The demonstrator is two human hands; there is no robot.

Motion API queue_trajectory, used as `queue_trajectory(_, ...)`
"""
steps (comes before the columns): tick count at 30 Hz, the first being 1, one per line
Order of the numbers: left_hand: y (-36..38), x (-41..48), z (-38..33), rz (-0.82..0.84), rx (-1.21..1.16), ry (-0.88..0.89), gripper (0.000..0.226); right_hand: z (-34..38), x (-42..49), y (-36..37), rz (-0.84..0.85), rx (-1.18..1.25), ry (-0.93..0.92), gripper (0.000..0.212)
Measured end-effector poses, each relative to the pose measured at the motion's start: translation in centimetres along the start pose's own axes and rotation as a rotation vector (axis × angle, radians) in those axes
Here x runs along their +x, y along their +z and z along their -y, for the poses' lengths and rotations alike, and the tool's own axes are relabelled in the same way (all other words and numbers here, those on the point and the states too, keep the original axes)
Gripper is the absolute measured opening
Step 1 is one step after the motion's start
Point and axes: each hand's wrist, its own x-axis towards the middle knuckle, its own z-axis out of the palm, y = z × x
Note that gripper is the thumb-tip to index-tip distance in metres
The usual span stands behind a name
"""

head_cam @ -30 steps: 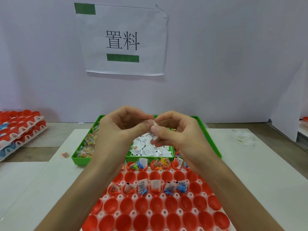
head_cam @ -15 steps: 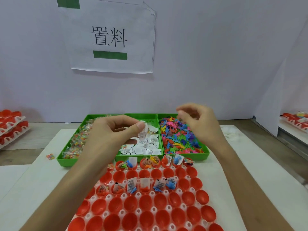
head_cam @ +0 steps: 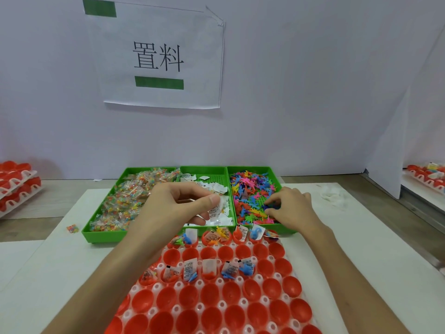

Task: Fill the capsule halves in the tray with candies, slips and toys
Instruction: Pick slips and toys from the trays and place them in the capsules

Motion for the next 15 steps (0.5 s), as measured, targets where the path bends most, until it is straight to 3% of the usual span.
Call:
queue_trajectory(5,0.1,0.0,0.3,0.025,-0.005,-0.022,0.021,-0.4,-0.1,0.5,-0.073,0.128,-0.062,0.013)
queue_trajectory(12,0.4,0.0,0.3,0.043,-0.081,-0.057,0.015,1.1,-1.3,-2.6,-0.334,0.62,0.026,0.028)
queue_trajectory(15,0.5,0.0,0.2,0.047,-0.138,-0.063,0.017,3.4,-2.0,-6.2,-0.304,0.893,-0.006,0.023)
